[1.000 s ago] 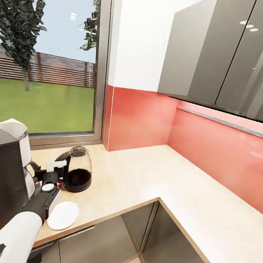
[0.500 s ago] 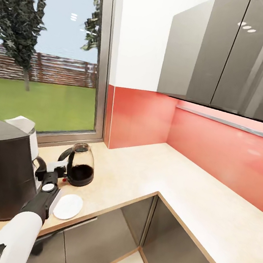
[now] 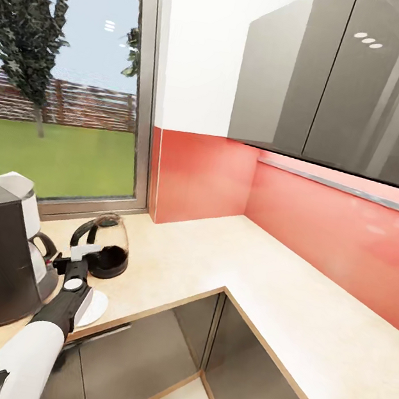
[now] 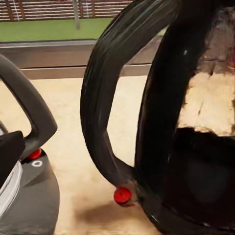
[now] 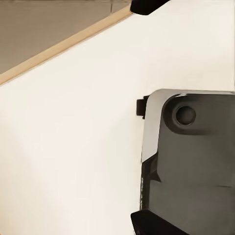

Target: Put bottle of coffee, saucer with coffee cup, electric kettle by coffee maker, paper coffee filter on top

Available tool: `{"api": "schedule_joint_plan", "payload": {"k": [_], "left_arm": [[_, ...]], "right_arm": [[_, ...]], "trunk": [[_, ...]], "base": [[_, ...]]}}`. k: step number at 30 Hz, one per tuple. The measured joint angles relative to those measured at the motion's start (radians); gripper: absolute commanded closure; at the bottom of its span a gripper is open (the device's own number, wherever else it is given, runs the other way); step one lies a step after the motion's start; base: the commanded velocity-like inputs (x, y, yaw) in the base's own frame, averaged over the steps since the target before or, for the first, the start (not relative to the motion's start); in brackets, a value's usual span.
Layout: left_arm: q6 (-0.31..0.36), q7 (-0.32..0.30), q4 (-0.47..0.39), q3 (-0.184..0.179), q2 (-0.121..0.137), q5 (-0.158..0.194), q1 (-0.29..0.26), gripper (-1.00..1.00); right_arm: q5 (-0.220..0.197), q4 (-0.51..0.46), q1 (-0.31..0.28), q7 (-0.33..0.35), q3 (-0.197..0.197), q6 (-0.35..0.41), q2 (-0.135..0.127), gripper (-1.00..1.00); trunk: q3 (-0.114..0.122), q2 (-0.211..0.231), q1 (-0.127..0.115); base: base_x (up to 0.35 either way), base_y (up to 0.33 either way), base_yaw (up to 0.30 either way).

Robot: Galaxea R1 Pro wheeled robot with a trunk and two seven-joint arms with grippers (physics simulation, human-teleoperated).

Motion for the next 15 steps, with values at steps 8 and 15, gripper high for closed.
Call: {"api": "schedule_joint_plan", "payload": {"k": [8, 15], "left_arm": [[-0.001, 0.000, 0.000, 0.000, 0.000, -0.001, 0.000, -1.00], [-0.004, -0.001, 0.000, -0.002, -0.002, 0.000, 0.002, -1.00]], "right_arm": [[0.000, 0.000, 0.000, 0.000, 0.000, 0.000, 0.000, -1.00], [0.000, 0.000, 0.000, 0.000, 0.000, 0.000, 0.000, -1.00]], "trunk": [[0.000, 0.000, 0.000], [0.000, 0.000, 0.000]], "base": [[-0.265, -0.176, 0.000], [-0.282, -0.159, 0.000]]}}
